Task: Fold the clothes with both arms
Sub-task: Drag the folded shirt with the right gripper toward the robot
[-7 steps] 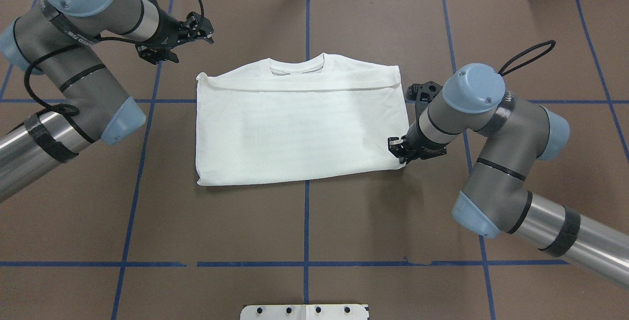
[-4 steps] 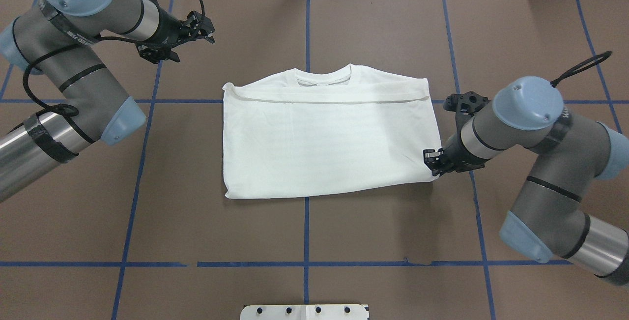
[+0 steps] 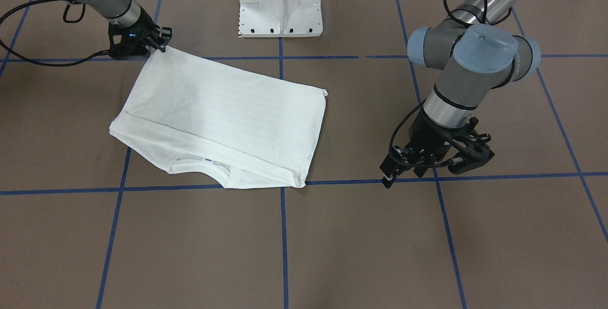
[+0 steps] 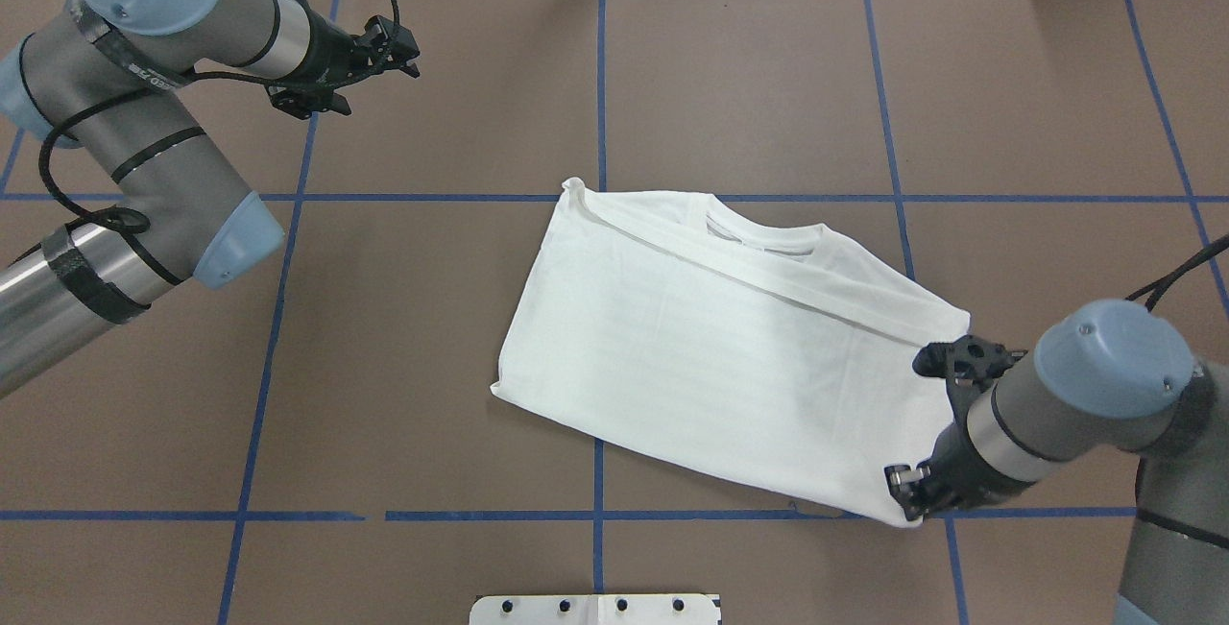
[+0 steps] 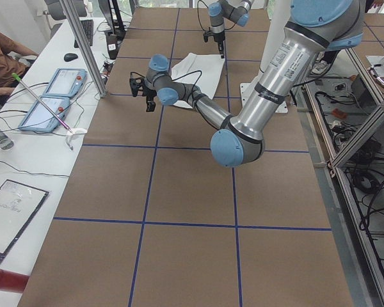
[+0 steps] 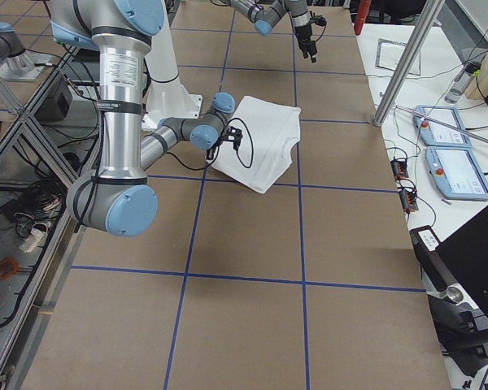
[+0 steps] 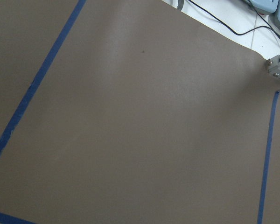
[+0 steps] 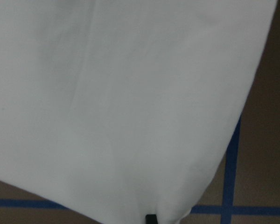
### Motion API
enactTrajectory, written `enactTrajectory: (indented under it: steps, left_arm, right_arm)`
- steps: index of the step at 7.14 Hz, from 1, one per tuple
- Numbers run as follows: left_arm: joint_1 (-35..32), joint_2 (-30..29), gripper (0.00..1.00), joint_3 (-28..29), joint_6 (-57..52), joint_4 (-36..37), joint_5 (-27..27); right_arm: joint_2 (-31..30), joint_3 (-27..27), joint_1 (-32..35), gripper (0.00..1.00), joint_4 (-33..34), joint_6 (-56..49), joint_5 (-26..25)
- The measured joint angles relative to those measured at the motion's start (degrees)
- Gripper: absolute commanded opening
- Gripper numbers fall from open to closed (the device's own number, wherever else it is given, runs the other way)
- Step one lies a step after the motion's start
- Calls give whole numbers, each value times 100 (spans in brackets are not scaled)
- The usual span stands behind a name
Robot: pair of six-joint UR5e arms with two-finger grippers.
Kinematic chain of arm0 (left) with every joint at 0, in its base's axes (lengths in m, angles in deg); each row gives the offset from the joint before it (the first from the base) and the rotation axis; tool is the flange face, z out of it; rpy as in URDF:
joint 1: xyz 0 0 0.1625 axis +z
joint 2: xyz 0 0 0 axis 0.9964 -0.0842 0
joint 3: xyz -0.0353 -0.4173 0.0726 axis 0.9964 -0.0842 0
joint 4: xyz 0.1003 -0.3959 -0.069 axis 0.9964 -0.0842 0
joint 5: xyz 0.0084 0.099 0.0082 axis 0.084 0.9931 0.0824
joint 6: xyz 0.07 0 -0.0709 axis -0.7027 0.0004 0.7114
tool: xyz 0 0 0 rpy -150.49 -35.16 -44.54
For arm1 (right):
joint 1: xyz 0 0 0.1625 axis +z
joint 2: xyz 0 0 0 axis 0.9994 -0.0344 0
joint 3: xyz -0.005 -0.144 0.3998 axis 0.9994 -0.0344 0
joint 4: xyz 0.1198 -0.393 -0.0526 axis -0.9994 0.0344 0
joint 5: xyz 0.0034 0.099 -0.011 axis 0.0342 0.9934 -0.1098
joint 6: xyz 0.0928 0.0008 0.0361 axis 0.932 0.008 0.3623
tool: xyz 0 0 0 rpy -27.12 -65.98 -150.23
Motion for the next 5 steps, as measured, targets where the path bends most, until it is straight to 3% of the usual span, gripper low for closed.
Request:
enactTrajectory:
  steps: [2,3,5]
  left_arm:
    - [10,146,98,-226,39,9,13]
    - [12,169,98,-260,43,6,14]
    - [58,174,99,-280,44,4,5]
  right_arm:
    - [-137,249,-1158,0,-6,667,44]
    - [-126,266,-1579,99,-10,981,35]
    - [-50,267,-1826,100,-39,1257,4]
